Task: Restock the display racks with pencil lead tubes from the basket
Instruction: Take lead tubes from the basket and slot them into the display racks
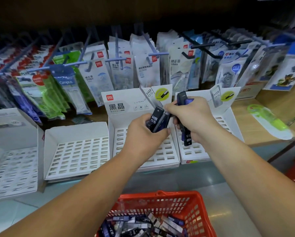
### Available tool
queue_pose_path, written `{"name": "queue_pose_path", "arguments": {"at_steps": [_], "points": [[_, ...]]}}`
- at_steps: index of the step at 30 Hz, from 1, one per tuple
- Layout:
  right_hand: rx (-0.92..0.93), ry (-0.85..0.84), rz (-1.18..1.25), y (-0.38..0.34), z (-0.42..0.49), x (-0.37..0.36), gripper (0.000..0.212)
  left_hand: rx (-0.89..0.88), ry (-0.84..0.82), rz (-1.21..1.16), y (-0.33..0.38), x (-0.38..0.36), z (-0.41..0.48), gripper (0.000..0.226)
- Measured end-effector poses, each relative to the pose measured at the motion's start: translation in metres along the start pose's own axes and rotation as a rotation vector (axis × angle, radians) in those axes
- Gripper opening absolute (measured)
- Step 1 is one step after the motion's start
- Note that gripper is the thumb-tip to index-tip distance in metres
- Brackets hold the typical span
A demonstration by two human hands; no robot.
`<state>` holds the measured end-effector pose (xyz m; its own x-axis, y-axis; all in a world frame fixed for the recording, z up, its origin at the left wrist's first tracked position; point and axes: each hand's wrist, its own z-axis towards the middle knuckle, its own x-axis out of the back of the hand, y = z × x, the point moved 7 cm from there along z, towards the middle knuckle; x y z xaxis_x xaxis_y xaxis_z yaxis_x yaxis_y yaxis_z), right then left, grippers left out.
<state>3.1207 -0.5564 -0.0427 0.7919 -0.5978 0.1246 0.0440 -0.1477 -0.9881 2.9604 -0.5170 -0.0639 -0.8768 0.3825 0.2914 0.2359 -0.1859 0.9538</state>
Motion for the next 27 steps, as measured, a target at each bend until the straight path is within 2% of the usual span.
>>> {"name": "queue_pose_path", "arguments": {"at_steps": [3, 6, 10, 15, 27], "points": [[0.042, -0.166, -0.029, -0.008, 0.000, 0.001, 0.018, 0.076, 0.002, -0.123, -0.003, 0.005, 0.000, 0.008], [0.120, -0.227, -0.055, -0.015, 0.000, 0.010, 0.015, 0.114, -0.049, -0.149, -0.004, 0.006, 0.001, 0.008], [0.260, -0.310, -0.216, -0.029, -0.006, 0.010, 0.012, 0.145, -0.125, -0.180, -0.006, 0.003, -0.002, 0.013], [0.424, -0.153, -0.360, -0.041, 0.001, 0.012, 0.010, 0.260, -0.036, -0.285, -0.017, 0.008, -0.001, 0.017], [0.493, -0.136, -0.421, -0.036, 0.013, 0.005, 0.012, 0.383, -0.134, -0.291, -0.041, 0.002, -0.004, 0.037]]}}
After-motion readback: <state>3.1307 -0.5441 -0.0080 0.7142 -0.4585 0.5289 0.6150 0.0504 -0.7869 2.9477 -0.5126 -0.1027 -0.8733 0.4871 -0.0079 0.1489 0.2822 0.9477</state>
